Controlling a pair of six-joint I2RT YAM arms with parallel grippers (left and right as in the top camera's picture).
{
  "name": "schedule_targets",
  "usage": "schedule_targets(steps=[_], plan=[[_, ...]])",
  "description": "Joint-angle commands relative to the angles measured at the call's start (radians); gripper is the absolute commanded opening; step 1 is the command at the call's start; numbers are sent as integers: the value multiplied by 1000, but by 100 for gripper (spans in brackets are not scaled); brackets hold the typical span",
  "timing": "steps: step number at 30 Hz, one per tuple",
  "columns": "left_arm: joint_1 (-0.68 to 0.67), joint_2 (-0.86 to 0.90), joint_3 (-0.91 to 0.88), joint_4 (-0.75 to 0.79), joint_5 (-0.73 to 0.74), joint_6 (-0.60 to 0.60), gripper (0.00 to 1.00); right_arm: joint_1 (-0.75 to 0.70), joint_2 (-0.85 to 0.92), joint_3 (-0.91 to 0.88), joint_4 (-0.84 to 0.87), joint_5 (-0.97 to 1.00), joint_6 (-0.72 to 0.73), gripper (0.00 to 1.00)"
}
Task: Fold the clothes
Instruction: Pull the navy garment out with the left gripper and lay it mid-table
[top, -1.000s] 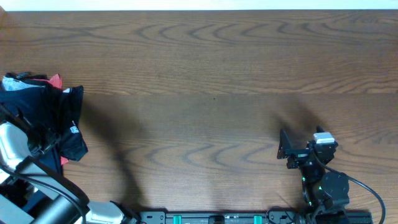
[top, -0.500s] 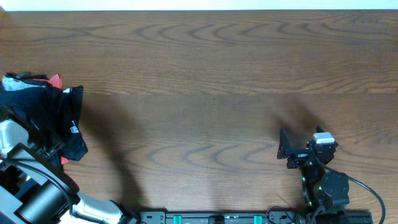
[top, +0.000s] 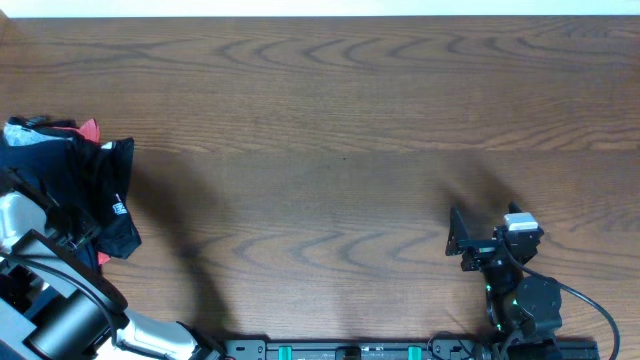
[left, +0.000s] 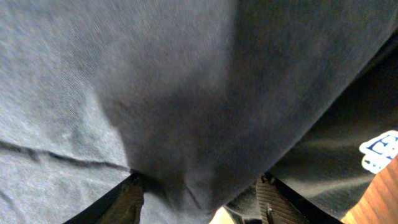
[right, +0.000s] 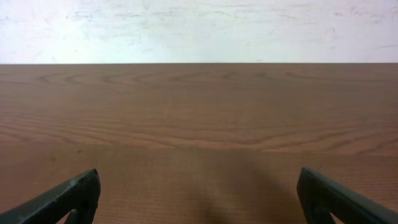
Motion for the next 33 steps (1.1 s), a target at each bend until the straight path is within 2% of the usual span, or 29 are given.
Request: schedule_targets(steps=[1, 4, 11, 15, 19, 21, 22, 23, 28, 33], plan=[[4, 8, 17, 7, -13, 7, 58, 9, -6, -3, -1, -3, -16, 99], [4, 8, 17, 14, -13, 8, 53, 9, -6, -3, -1, -3, -16, 99], [4, 8, 16, 28, -13, 11, 53, 9, -6, -3, -1, -3, -16, 99], [4, 8, 16, 35, -13, 11, 41, 9, -6, -3, -1, -3, -16, 99], [4, 8, 10, 45, -13, 11, 39, 9, -6, -3, -1, -3, -16, 99], [4, 8, 4, 51, -13, 11, 25, 9, -6, -3, -1, -3, -16, 99], [4, 8, 1, 52, -13, 11, 13, 9, -6, -3, -1, -3, -16, 99], [4, 8, -1, 55, -12, 11, 6, 9, -6, -3, -1, -3, -16, 99], [4, 8, -2, 67, 8, 9, 6, 9, -6, -3, -1, -3, -16, 99], [4, 3, -2, 61, 135, 6, 6, 9, -6, -3, -1, -3, -16, 99]])
